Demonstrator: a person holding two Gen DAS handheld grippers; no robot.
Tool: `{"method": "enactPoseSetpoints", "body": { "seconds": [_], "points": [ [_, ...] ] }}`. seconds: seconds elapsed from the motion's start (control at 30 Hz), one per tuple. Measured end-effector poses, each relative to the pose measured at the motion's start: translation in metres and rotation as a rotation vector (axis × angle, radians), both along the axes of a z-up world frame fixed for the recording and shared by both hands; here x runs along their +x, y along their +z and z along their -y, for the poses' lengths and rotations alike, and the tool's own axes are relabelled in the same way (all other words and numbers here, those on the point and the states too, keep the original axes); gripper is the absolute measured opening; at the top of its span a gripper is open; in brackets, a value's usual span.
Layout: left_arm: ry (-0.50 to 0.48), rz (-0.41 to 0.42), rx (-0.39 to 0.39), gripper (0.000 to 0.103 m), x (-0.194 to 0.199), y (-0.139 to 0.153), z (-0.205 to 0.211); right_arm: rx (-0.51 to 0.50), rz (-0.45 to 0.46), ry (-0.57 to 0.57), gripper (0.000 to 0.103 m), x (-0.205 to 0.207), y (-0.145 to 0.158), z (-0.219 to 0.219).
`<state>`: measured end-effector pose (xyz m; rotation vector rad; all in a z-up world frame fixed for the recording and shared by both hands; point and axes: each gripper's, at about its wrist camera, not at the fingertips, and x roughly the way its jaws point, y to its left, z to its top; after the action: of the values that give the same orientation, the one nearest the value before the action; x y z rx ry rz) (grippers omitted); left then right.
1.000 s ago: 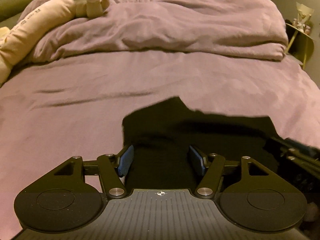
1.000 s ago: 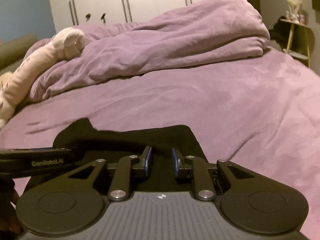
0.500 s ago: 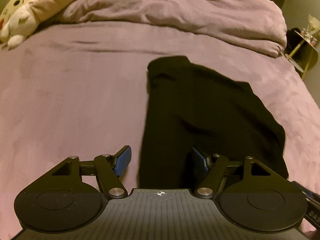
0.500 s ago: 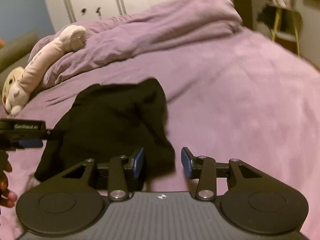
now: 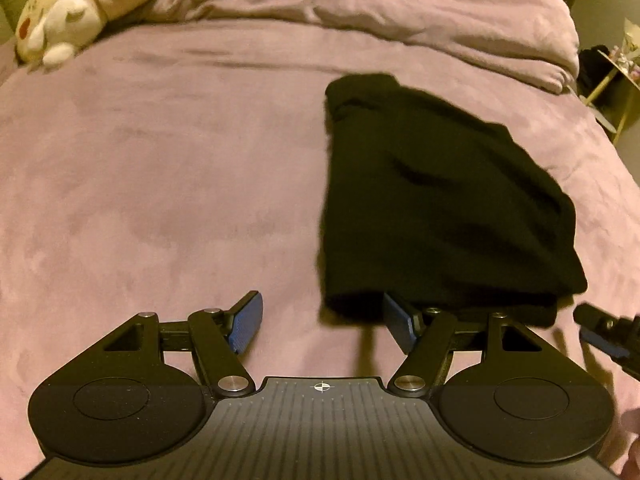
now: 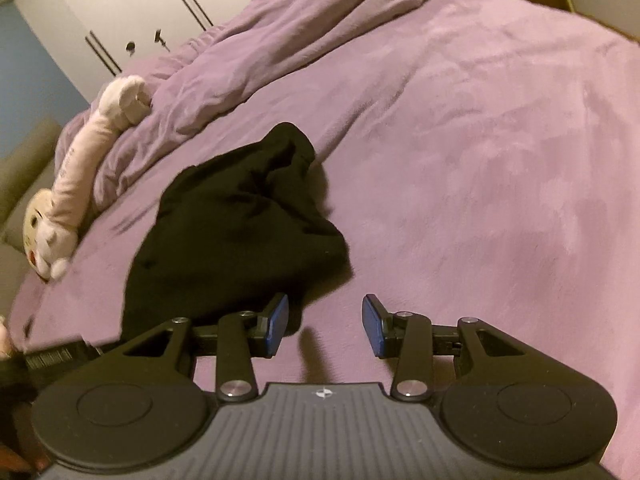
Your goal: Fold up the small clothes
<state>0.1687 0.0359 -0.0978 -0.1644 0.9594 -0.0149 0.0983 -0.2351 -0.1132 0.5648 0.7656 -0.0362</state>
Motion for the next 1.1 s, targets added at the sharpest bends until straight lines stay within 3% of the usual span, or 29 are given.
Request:
{"method": "enactPoseSetpoints", "body": {
  "seconds": [0.17, 0.37, 0.43, 0.53, 0.63, 0.87, 0.97, 1.1],
  "points": [
    [-0.011, -0.002, -0.121, 0.069, -0.01, -0.001, -0.01, 0.073, 0.005, -0.03, 0.04, 0.007, -0.006, 0.002],
    [0.041, 0.018, -0.655, 0.068, -0.024, 0.0, -0.042, 0.145, 0.034, -0.023, 0.04, 0.014, -0.004, 0.002],
    [0.09, -0.015, -0.738, 0.064, -0.016, -0.013, -0.044, 0.169, 0.045, -0.033, 0.04, 0.016, -0.005, 0.0],
    [0.17, -0.031, -0.812, 0.062, -0.01, -0.029, -0.047, 0.211, 0.037, -0.034, 0.04, 0.018, -0.007, -0.002],
    [0.224, -0.032, -0.791, 0.06, -0.005, -0.035, -0.048, 0.22, 0.029, -0.028, 0.04, 0.02, -0.01, -0.004],
    [0.289, -0.036, -0.874, 0.055, 0.008, -0.048, -0.054, 0.314, 0.025, -0.085, 0.04, 0.023, -0.019, 0.009],
    [0.312, -0.031, -0.903, 0.051, 0.011, -0.052, -0.057, 0.337, 0.03, -0.111, 0.039, 0.026, -0.021, 0.013],
    [0.345, -0.027, -0.939, 0.033, 0.008, -0.055, -0.064, 0.318, 0.023, -0.125, 0.037, 0.032, -0.023, 0.015]
  ]
}}
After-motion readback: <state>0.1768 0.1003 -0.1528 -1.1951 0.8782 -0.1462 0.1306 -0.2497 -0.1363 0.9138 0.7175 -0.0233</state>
